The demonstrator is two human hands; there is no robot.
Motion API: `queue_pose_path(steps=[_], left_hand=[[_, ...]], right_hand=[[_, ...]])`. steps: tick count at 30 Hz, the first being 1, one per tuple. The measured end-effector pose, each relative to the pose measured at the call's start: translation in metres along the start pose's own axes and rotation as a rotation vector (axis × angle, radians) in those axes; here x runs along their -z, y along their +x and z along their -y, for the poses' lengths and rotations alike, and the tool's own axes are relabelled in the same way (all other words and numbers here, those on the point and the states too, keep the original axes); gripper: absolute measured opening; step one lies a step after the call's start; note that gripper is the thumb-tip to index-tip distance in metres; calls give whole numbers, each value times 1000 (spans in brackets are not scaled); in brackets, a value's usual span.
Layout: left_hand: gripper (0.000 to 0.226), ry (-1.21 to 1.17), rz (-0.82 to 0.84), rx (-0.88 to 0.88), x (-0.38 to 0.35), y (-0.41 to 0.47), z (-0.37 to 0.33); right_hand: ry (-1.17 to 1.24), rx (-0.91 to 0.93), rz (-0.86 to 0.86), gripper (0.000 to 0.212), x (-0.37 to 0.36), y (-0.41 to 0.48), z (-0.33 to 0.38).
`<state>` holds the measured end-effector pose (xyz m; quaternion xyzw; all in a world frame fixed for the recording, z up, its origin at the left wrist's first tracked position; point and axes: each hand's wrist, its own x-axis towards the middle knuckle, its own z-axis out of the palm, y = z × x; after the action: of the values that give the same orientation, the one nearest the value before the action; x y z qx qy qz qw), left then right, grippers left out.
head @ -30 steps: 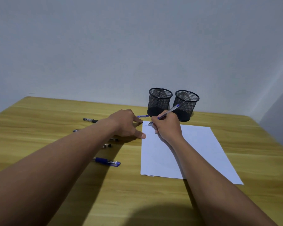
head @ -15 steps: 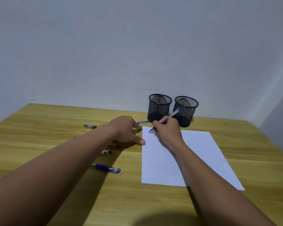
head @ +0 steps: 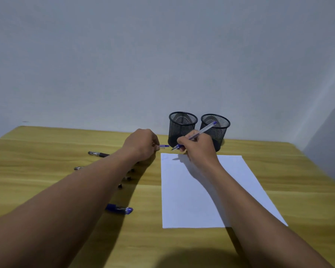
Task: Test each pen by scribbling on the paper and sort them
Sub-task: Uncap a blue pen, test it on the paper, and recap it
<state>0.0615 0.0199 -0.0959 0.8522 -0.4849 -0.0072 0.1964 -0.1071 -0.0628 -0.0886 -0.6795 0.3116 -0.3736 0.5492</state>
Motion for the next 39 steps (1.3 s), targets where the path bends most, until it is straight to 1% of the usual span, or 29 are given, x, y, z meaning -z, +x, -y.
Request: queue_pose_path(steps=[2, 6, 9, 12, 20, 21, 25, 26, 34, 39], left_hand=[[11, -31, -23, 13, 3, -3, 1], [3, -220, -93, 10, 21, -22, -1], [4, -354, -116, -6, 37, -44, -10], [5, -456, -138, -29, 52, -67, -24], [6, -626, -121, -119, 79, -112, -61], [7, -669, -115, -116, 81, -115, -65], [8, -992, -89, -56, 86, -126, -80], [8, -1035, -90, -43, 87, -128, -83], [11, -1153, -93, 16, 89, -139, -91], [10, -1183, -116, 29, 86, -145, -90]], right_hand=[[12, 10, 23, 23, 7, -3, 6], [78, -7, 21, 17, 16, -14, 16], [198, -75, -3, 16, 19, -27, 25], [259, -101, -12, 10, 22, -43, 37], [286, -92, 39, 7, 39, -86, 64], [306, -102, 39, 6, 42, -90, 67], [397, -140, 81, 9, 50, -101, 74], [426, -142, 90, 10, 51, -104, 76], [572, -147, 84, 7, 48, -117, 82], [536, -134, 86, 5, 47, -121, 85]])
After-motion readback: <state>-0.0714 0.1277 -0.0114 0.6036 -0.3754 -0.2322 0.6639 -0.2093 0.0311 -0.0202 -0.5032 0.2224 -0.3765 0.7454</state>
